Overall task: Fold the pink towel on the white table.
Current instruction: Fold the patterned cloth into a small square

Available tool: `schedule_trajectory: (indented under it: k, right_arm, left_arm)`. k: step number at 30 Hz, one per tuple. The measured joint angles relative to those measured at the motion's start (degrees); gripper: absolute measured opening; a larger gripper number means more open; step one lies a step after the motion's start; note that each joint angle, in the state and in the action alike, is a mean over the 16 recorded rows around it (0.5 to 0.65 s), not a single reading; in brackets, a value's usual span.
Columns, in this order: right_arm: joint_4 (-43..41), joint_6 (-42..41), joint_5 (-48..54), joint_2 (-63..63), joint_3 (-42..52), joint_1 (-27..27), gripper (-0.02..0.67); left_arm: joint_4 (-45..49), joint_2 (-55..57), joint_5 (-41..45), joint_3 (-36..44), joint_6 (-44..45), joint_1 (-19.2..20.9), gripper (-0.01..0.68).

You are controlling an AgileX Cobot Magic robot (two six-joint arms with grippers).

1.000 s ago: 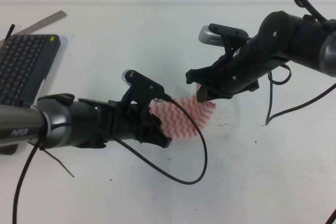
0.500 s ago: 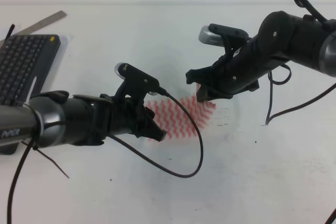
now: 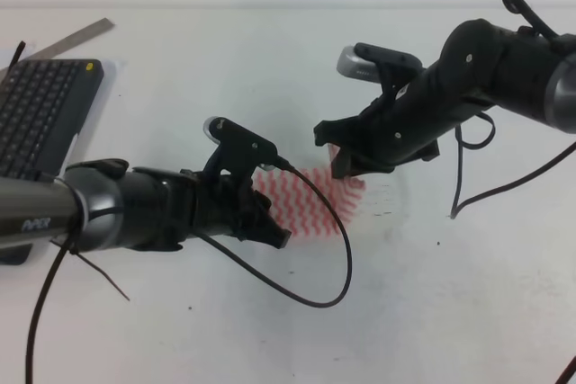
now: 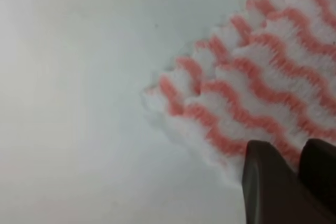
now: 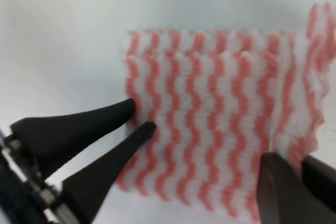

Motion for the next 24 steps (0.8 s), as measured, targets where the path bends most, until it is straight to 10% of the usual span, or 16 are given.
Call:
schedule_trajectory:
  k: [24]
  right_arm:
    - [1.2, 0.2, -2.0, 0.1, 0.0, 2.7, -0.012]
  left_arm:
    - [0.0, 0.1, 5.2, 0.0, -0.9, 0.0, 0.131]
